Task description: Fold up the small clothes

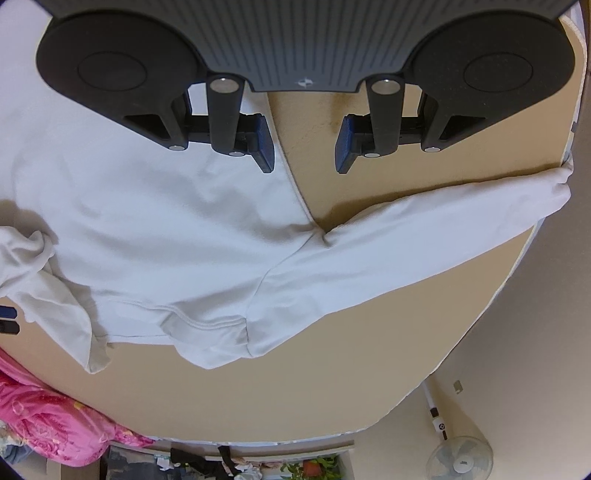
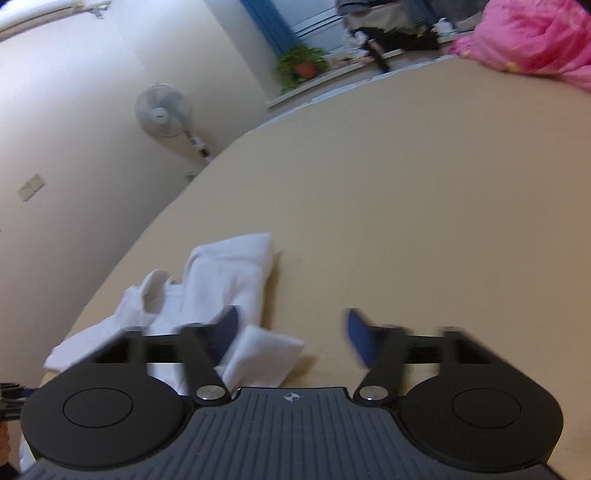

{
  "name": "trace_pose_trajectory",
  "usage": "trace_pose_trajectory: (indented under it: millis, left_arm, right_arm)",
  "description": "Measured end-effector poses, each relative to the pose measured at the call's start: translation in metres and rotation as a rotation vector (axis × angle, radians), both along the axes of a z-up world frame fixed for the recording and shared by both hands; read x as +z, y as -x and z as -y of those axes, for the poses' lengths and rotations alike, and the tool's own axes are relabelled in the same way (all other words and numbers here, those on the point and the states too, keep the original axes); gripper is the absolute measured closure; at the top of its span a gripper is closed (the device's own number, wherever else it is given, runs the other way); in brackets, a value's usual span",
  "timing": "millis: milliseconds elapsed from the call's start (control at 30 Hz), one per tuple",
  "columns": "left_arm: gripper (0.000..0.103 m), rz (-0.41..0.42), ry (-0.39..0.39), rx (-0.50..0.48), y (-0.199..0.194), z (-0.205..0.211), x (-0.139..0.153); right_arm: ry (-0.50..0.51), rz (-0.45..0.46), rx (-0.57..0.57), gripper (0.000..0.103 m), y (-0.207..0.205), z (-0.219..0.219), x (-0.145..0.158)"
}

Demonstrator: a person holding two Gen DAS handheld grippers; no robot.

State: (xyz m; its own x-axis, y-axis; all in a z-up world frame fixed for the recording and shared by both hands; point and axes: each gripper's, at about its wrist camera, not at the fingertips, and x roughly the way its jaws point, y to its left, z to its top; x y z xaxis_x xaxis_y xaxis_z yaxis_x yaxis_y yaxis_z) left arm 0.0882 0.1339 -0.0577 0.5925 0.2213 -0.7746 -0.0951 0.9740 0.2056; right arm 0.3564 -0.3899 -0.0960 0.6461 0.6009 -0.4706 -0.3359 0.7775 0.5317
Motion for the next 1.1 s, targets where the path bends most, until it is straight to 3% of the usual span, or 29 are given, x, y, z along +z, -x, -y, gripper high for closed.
trace_pose_trajectory:
  millis: [167, 233, 267, 400, 467, 600, 667, 733, 833, 933, 1000, 1033, 1100]
  left_arm:
    - [0.063, -0.015, -0.017, 0.002, -0.001, 0.0, -0.004]
    - [0.063, -0.02, -0.021, 0.002, -0.002, -0.001, -0.005]
    - [0.063, -0.021, -0.021, 0.002, -0.002, -0.001, -0.006]
    - [0.063, -0.021, -0.021, 0.001, -0.003, -0.001, -0.006]
    - [0.063, -0.02, -0.023, -0.002, -0.003, -0.001, -0.006]
    - [0.063, -0.016, -0.019, -0.006, -0.002, -0.001, -0.006]
    - [0.063, -0.018, -0.022, -0.012, -0.001, 0.0, -0.006]
    - [0.063, -0.025, -0.027, -0.018, -0.001, 0.002, -0.008]
    - [0.063, -0.033, -0.035, -0.03, -0.001, 0.005, -0.01]
    - [0.063, -0.038, -0.04, -0.043, -0.001, 0.008, -0.012]
    - [0.063, -0.04, -0.048, -0.052, -0.001, 0.011, -0.014]
    - [0.063, -0.041, -0.051, -0.055, -0.001, 0.011, -0.015]
    - [0.063, -0.039, -0.055, -0.055, -0.001, 0.011, -0.015]
  right_arm:
    - [0.014, -0.054, 0.07, 0.03, -0.012, -0.018, -0.024]
    - [-0.005, -0.034, 0.09, 0.05, -0.012, -0.024, -0.026]
    - [-0.012, -0.028, 0.107, 0.087, -0.012, -0.027, -0.026]
    - [-0.033, 0.037, 0.074, 0.093, 0.0, -0.011, -0.007]
    - [-0.074, 0.084, -0.063, 0.093, 0.002, 0.023, 0.016]
    - [-0.193, 0.165, -0.535, 0.093, 0.023, 0.138, 0.051]
    - [-0.105, 0.214, -0.781, 0.093, 0.048, 0.191, 0.055]
    - [0.001, 0.182, -0.978, 0.093, 0.068, 0.236, 0.044]
    - [0.023, 0.043, -1.223, 0.093, 0.099, 0.296, 0.007]
    - [-0.004, -0.12, -1.311, 0.092, 0.112, 0.327, -0.036]
    - [-0.019, -0.194, -1.314, 0.082, 0.11, 0.329, -0.053]
    - [-0.047, -0.176, -1.316, 0.08, 0.114, 0.328, -0.057]
    - [-0.106, -0.109, -1.329, 0.067, 0.125, 0.327, -0.052]
